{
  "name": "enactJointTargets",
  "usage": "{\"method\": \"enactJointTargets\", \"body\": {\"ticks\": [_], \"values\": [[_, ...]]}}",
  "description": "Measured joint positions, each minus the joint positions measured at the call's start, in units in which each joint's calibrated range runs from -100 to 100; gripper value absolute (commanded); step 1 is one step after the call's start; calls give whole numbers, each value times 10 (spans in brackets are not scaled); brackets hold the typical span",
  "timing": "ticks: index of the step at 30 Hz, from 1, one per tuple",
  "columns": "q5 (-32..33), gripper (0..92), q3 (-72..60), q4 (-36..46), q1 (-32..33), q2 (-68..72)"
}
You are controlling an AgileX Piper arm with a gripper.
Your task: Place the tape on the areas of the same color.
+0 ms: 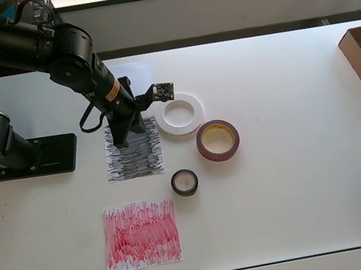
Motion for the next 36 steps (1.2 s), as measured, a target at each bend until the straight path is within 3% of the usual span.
{"method": "enactJointTargets", "body": {"ticks": [21,30,36], "values": [[95,12,-94,1,0,151],[111,334,-157,1,11,229],[112,453,-160,1,38,242]]}}
